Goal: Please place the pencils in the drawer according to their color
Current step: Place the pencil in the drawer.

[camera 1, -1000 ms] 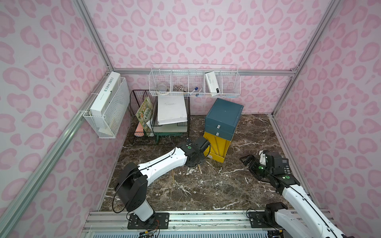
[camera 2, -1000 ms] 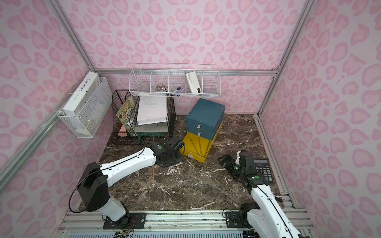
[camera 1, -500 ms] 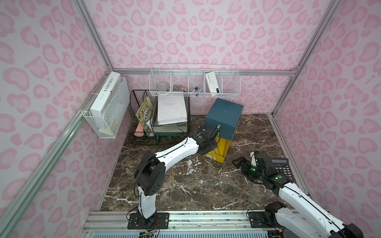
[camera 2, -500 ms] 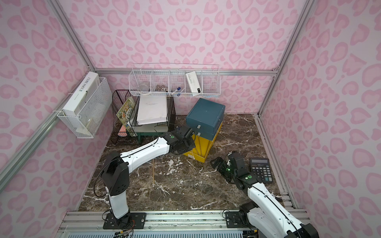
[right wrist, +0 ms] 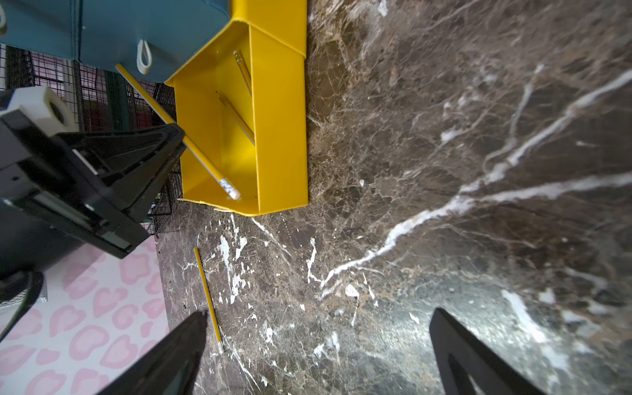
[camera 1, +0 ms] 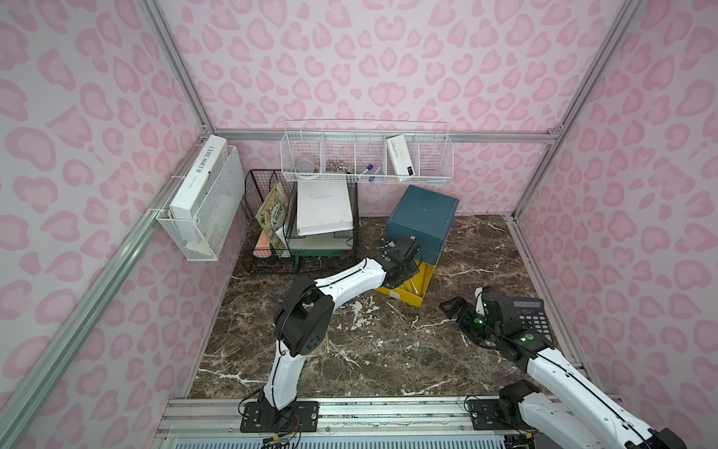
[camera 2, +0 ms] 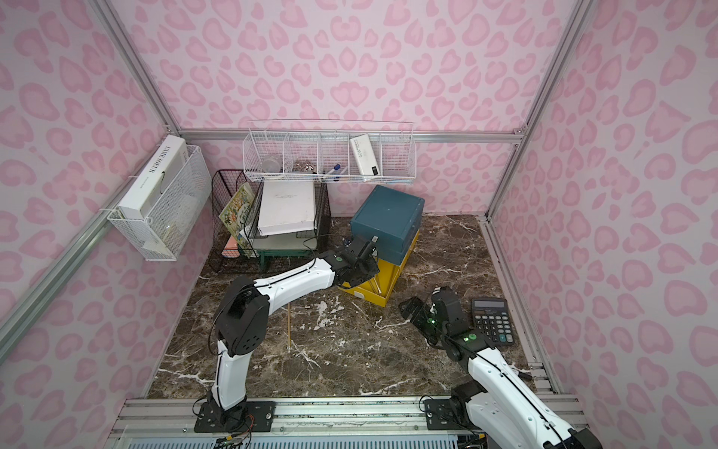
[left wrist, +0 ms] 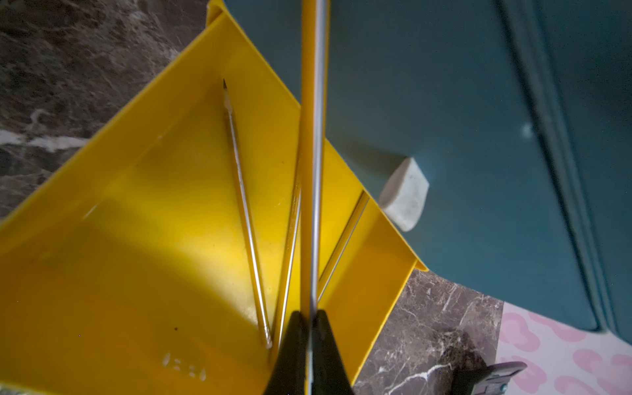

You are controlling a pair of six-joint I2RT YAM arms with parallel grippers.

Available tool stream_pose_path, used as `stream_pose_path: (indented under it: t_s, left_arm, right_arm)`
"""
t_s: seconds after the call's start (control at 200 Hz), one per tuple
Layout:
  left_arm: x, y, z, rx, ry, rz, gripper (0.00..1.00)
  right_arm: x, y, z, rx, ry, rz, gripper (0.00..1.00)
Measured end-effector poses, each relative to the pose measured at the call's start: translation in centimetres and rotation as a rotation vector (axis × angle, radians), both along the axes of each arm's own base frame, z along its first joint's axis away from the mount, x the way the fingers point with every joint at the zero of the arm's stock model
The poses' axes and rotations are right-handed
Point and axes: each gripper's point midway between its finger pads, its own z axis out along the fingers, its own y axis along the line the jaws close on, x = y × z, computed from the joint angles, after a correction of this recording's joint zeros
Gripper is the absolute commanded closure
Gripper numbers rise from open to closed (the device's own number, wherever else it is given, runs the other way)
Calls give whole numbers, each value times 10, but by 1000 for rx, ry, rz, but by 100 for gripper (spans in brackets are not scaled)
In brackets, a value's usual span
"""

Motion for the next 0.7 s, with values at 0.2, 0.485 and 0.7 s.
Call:
stream_pose_path:
  t_s: [0.2, 0.485, 0.7]
  left_arm:
    - [-1, -6, -8, -8, -1, -3, 100]
    - [-12, -15, -18, -20, 22, -19, 82]
    - [-13, -20, -15, -41, 28, -42, 39]
  right_arm:
    - [0, 0, 1, 1, -2, 0, 0]
    - [0, 0, 1, 1, -3, 0, 0]
    - [0, -1, 0, -1, -1, -2, 0]
